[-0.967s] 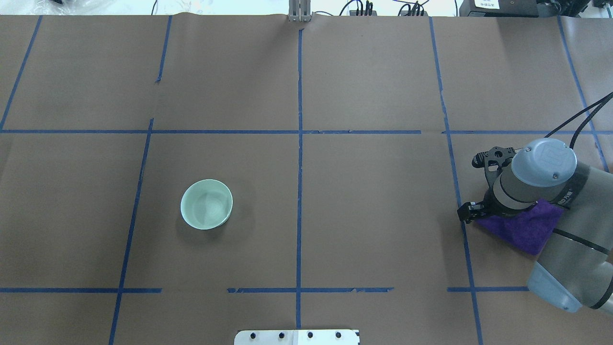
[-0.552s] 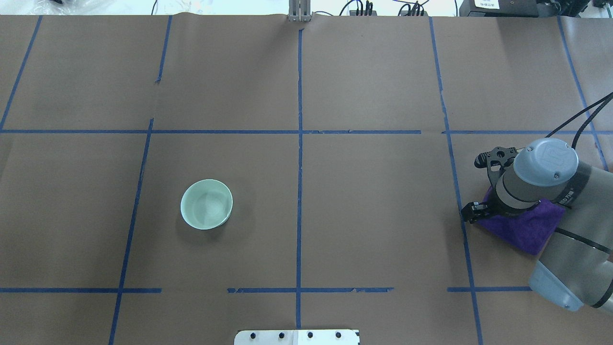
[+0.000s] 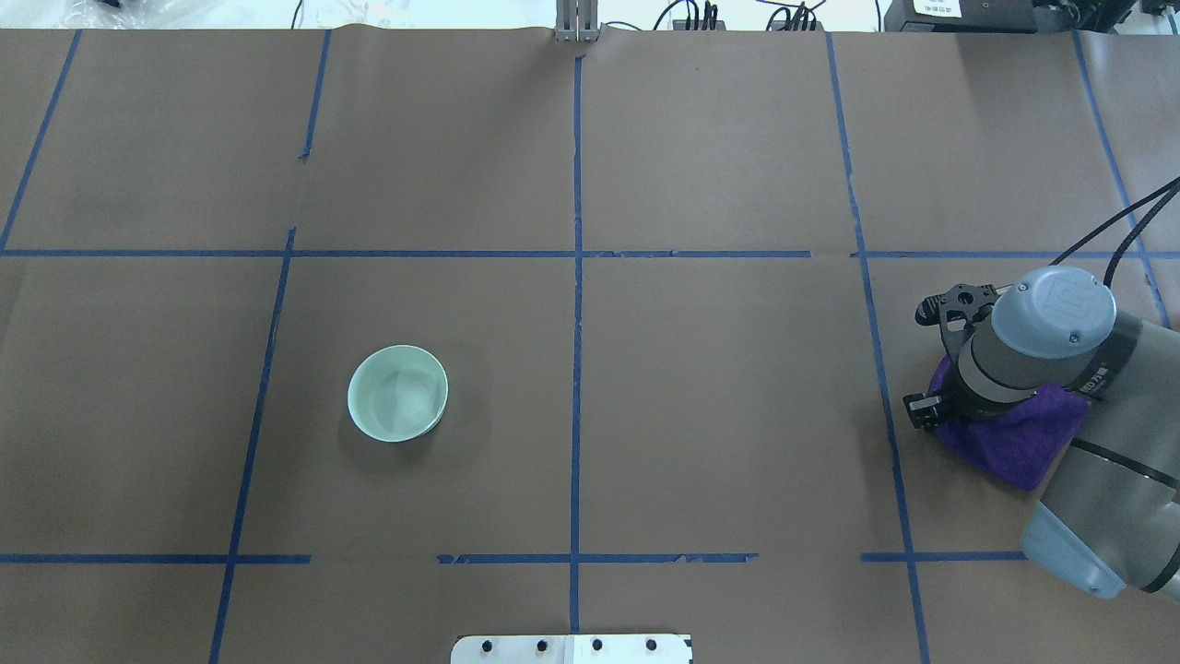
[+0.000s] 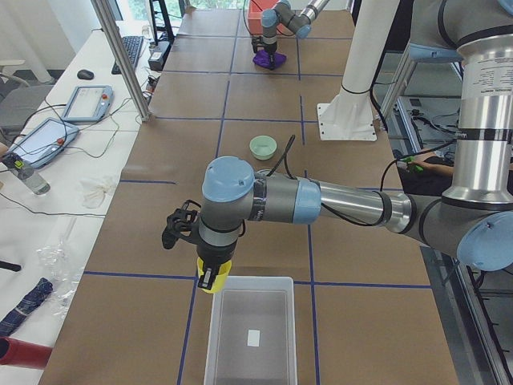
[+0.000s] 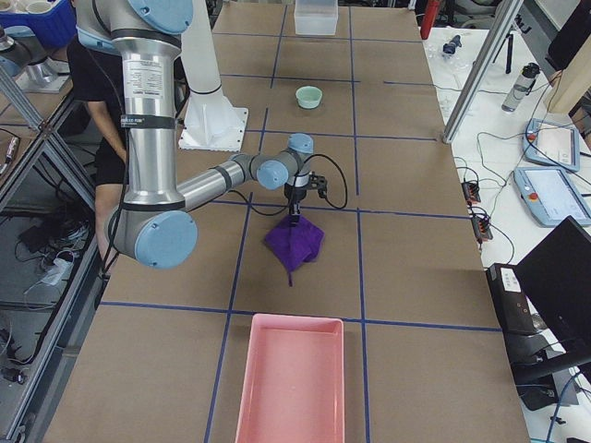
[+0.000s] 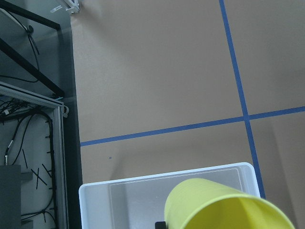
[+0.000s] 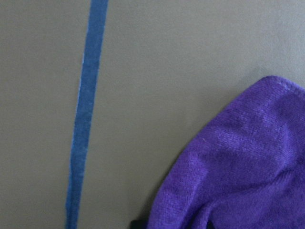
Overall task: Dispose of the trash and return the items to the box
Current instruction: 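Carry the cloth into the pink tray while the left lowers the cup into the bin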
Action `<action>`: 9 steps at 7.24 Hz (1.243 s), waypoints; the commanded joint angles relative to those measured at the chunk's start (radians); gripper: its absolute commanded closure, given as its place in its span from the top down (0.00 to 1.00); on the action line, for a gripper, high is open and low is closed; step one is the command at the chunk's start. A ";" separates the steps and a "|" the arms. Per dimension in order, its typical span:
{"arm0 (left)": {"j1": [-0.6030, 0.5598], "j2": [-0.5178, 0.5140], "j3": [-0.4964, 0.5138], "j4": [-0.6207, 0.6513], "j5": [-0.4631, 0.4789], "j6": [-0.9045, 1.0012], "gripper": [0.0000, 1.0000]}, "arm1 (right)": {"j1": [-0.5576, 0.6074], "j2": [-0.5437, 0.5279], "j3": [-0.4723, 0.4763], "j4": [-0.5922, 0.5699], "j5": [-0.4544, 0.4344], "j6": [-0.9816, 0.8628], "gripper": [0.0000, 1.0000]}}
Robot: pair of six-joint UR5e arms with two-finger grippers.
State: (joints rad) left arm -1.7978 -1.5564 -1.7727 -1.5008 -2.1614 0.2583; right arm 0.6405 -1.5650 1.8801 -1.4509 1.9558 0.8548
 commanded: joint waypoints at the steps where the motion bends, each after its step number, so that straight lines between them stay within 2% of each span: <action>1: 0.000 -0.004 -0.005 0.001 0.000 -0.001 0.00 | 0.011 -0.009 0.001 0.000 -0.001 -0.025 0.00; 3: 0.000 -0.002 0.002 -0.001 0.000 0.001 0.00 | 0.066 -0.018 0.034 0.004 -0.005 -0.029 0.00; 5: 0.000 0.024 0.013 -0.003 -0.001 -0.010 0.00 | 0.178 -0.068 0.121 0.000 0.012 -0.031 0.00; 7: 0.000 0.091 0.016 -0.015 -0.009 -0.043 0.00 | 0.272 -0.125 0.241 0.000 0.049 -0.025 0.00; 9: 0.005 0.177 0.076 -0.149 -0.038 -0.076 0.00 | 0.445 -0.142 0.313 0.001 0.148 -0.029 0.00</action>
State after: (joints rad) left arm -1.7961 -1.4268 -1.7367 -1.5723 -2.1773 0.1971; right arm 0.9788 -1.6953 2.1475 -1.4502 2.0414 0.8279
